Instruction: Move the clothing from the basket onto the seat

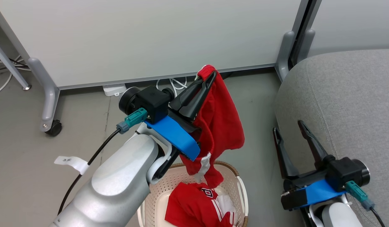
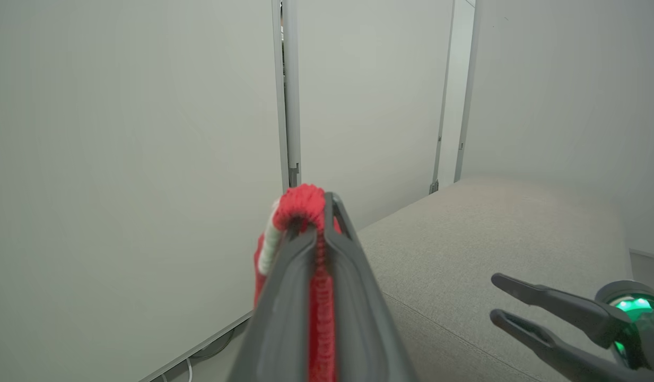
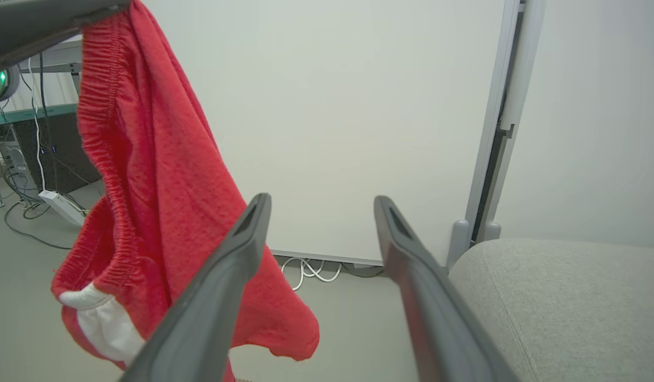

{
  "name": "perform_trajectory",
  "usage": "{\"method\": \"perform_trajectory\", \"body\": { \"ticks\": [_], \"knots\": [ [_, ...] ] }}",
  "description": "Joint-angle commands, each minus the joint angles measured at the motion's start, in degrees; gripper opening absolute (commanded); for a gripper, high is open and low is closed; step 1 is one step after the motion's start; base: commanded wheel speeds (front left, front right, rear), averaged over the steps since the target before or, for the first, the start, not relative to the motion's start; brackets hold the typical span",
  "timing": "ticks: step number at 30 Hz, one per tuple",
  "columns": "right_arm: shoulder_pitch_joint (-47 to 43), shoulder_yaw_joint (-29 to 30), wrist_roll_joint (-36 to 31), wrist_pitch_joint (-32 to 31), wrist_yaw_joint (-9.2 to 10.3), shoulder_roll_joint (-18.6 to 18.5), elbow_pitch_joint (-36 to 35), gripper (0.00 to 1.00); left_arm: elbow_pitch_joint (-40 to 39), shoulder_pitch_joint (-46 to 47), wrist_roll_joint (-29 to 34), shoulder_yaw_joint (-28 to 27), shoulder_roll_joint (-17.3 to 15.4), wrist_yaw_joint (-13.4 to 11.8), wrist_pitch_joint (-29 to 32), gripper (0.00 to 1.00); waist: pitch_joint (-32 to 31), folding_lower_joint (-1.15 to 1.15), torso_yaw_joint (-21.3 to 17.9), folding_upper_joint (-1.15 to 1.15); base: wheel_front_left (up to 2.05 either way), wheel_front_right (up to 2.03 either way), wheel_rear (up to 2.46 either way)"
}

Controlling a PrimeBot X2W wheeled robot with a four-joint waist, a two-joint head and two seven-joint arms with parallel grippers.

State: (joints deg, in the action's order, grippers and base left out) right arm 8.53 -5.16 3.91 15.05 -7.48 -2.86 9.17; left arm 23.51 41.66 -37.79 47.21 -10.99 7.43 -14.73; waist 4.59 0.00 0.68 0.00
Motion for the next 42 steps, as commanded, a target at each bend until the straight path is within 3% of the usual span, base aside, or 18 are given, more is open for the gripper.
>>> {"method": "perform_trajectory", "body": {
  "ticks": [1,12,24,35,36,37,38,42],
  "knots": [
    [0.23,-0.45,-0.52,0.21,-0.03,-0.06,-0.39,1.00,-0.08,0.88,0.21,0.05,-0.18,0.02,-0.16,0.00,-0.08,0.00,-0.04,0.00,0.00,0.00,0.00],
    [9.16,-10.64,-1.25,0.20,-0.03,-5.73,0.38,1.00,0.46,1.11,0.55,0.57,-0.36,0.03,-0.33,0.00,-0.11,0.00,0.01,0.00,0.00,0.00,0.00],
    [21.35,-26.35,4.48,0.19,-0.02,-13.99,12.00,1.00,0.07,1.90,0.98,2.74,1.77,0.02,-0.44,0.00,0.01,0.00,2.07,0.00,0.00,0.00,0.00],
    [28.47,-35.71,10.00,0.19,-0.02,-14.54,19.85,1.00,-0.26,2.33,0.65,5.03,2.53,0.02,-0.52,0.00,-0.17,0.00,2.75,0.00,0.00,0.00,0.00],
    [28.76,-36.16,10.70,0.20,-0.02,-14.30,20.37,0.70,-0.34,2.39,0.57,5.13,2.57,0.02,-0.53,0.00,-0.16,0.00,2.79,0.00,0.00,0.00,0.00],
    [28.93,-36.51,11.33,0.19,-0.02,-14.06,20.86,0.09,-0.43,2.44,0.51,5.18,2.58,0.03,-0.53,0.00,-0.13,0.00,2.82,0.00,0.00,0.00,0.00],
    [28.93,-36.75,12.03,0.19,-0.02,-13.82,21.18,0.00,-0.50,2.45,0.46,5.22,2.58,0.02,-0.53,0.00,-0.13,0.00,2.84,0.00,0.00,0.00,0.00],
    [29.13,-36.77,13.45,0.19,-0.02,-13.64,21.53,0.00,-0.63,2.59,0.53,5.31,2.48,0.03,-0.54,0.00,0.00,0.00,2.88,0.00,0.00,0.00,0.00]
  ]
}}
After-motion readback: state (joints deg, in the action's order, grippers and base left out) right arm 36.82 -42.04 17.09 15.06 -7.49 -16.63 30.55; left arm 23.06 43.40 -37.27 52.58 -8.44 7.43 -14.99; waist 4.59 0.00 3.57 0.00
